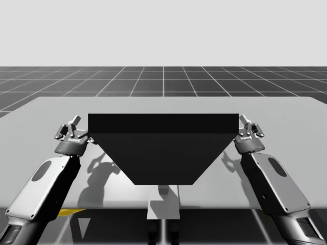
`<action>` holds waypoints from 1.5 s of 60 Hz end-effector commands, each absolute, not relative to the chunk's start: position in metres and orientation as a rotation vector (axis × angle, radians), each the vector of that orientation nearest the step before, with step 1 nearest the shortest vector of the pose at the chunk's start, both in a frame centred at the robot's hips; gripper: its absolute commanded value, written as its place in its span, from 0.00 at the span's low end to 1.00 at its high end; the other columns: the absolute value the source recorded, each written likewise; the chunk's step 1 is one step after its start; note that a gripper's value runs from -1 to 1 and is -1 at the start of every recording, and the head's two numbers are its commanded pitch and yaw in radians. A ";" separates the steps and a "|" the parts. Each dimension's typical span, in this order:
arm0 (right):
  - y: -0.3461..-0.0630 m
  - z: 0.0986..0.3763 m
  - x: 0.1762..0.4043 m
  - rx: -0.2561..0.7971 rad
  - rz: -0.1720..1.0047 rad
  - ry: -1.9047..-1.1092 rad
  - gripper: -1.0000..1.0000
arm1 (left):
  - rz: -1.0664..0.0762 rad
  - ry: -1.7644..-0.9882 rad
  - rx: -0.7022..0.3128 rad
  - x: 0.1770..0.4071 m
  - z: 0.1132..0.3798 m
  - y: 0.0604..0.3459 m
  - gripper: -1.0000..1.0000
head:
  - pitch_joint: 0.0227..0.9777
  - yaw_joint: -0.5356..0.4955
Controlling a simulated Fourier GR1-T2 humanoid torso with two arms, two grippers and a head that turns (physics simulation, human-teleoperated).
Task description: Reach around the screen and pick up the object behind it.
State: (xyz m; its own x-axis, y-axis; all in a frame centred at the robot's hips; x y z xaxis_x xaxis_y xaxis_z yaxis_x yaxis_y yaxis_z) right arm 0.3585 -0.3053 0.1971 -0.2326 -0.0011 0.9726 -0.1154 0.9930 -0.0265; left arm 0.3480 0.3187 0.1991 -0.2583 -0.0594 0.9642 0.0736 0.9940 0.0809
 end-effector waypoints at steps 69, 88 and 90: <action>-0.330 0.181 0.266 0.611 0.652 -1.670 0.00 | -0.723 -1.542 -0.481 0.262 0.203 0.352 0.00 | 0.14 0.52; -0.334 0.164 0.261 0.593 0.615 -1.581 0.00 | -0.885 -1.404 -0.524 0.257 0.193 0.350 0.00 | 0.15 0.50; -0.333 0.163 0.262 0.591 0.611 -1.578 0.00 | -0.887 -1.403 -0.525 0.257 0.193 0.350 0.00 | 0.15 0.50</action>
